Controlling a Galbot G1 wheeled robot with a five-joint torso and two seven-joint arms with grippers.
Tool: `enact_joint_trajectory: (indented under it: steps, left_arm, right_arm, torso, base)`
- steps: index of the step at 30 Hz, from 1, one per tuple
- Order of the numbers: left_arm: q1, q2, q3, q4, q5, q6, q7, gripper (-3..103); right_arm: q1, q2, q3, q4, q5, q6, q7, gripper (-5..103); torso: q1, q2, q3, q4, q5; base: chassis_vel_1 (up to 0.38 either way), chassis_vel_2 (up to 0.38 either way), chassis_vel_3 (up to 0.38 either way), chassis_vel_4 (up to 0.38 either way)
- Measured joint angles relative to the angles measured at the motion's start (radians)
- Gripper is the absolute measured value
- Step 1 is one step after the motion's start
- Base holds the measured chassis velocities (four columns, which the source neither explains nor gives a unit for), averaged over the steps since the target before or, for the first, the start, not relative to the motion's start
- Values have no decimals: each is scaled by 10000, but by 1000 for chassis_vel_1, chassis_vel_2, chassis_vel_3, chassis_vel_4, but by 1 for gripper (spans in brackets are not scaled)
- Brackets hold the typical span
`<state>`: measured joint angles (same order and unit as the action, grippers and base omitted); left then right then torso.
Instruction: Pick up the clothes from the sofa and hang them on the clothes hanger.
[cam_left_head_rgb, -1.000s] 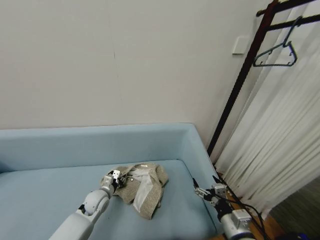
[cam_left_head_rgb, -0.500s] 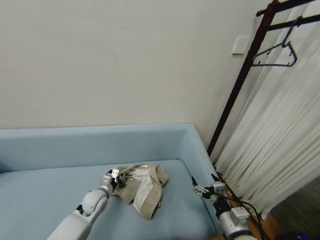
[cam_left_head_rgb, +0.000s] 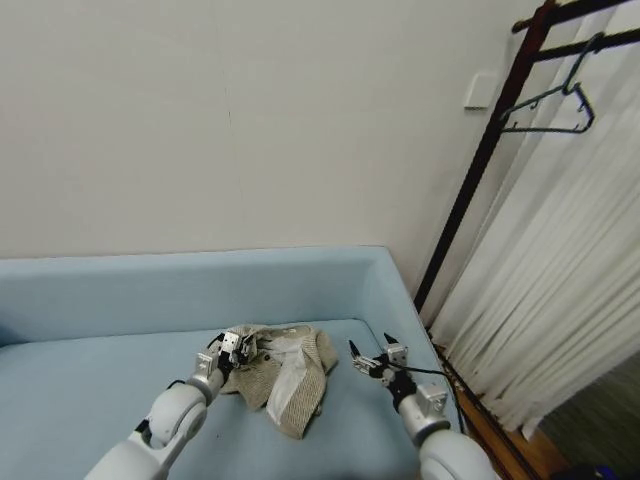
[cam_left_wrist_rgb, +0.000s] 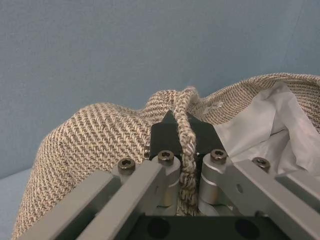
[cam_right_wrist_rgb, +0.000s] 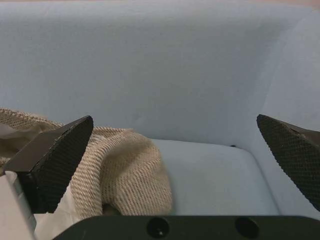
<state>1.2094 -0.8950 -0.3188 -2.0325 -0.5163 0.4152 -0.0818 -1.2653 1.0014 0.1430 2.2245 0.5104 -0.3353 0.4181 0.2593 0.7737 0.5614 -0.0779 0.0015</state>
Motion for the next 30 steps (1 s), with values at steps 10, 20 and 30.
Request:
enact_joint_trajectory:
  steps: [10,20,30]
  left_arm:
    - [506,203,-535,-349,1,-224,170,3]
    - [804,181,-895,-568,56,-487,302,3]
    - [959,140,-1215,-749,60,-525,341,3]
  right_arm:
    - [3243,132,-2246,-1394,2483,-802,1570,100]
    - [5068,877,-3571,-2245,4636,-1410,3599,101]
    - [5008,1231,-4239,-2938,5065,-1598,4873,85]
  torso:
    - [0,-1,1,0,-1]
    - [1,0,1,1,-2]
    - [1,0,0,0,0]
  base:
    - [0,0,0,0]
    - [0,0,0,0]
    - [0,0,0,0]
